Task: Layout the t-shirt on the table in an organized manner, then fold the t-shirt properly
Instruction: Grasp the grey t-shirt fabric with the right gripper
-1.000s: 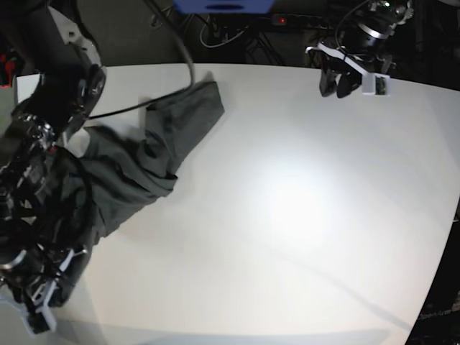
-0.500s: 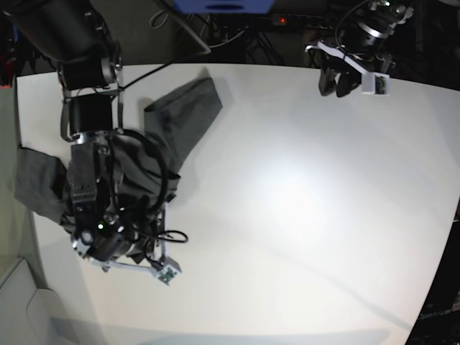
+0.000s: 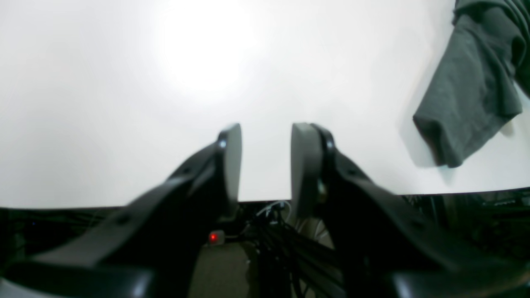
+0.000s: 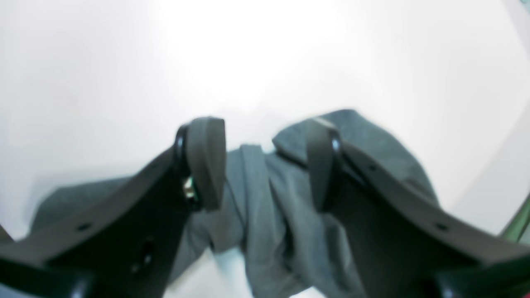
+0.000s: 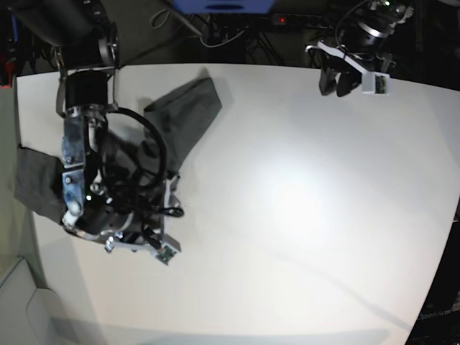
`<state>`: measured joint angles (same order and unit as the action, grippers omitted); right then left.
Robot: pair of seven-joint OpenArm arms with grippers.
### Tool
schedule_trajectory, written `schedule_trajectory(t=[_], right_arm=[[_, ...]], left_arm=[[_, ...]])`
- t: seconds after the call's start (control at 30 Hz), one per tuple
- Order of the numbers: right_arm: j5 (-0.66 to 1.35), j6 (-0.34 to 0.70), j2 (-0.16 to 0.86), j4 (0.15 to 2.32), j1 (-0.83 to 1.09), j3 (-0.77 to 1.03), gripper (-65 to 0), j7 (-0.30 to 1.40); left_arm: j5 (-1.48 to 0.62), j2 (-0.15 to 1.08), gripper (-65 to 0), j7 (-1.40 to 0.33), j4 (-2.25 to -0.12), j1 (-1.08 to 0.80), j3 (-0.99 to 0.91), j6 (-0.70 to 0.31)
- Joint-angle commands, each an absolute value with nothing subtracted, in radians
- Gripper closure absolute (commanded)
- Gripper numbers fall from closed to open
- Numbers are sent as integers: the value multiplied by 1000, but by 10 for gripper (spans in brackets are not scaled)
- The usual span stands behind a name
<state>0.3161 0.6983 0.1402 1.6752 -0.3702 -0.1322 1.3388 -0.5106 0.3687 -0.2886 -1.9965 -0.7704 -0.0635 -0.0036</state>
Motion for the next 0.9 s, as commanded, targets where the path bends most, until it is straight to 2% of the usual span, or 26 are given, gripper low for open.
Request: schedule_trajectory(t=[0.0, 0.27, 0.57, 0.87], right_arm=[[305, 698, 166, 1692, -366, -97, -320, 1339], [305, 698, 240, 1693, -171, 97, -321, 1267], [305, 698, 232, 1738, -59, 107, -321, 1237], [305, 698, 232, 1733, -21, 105, -322, 1135]], left_arm=[[-513, 377, -195, -266, -2012, -779, -67, -10], [-513, 377, -195, -266, -2011, -776, -67, -10], [-513, 377, -195, -266, -2011, -771, -67, -10], [-513, 377, -195, -266, -2011, -779, -67, -10]])
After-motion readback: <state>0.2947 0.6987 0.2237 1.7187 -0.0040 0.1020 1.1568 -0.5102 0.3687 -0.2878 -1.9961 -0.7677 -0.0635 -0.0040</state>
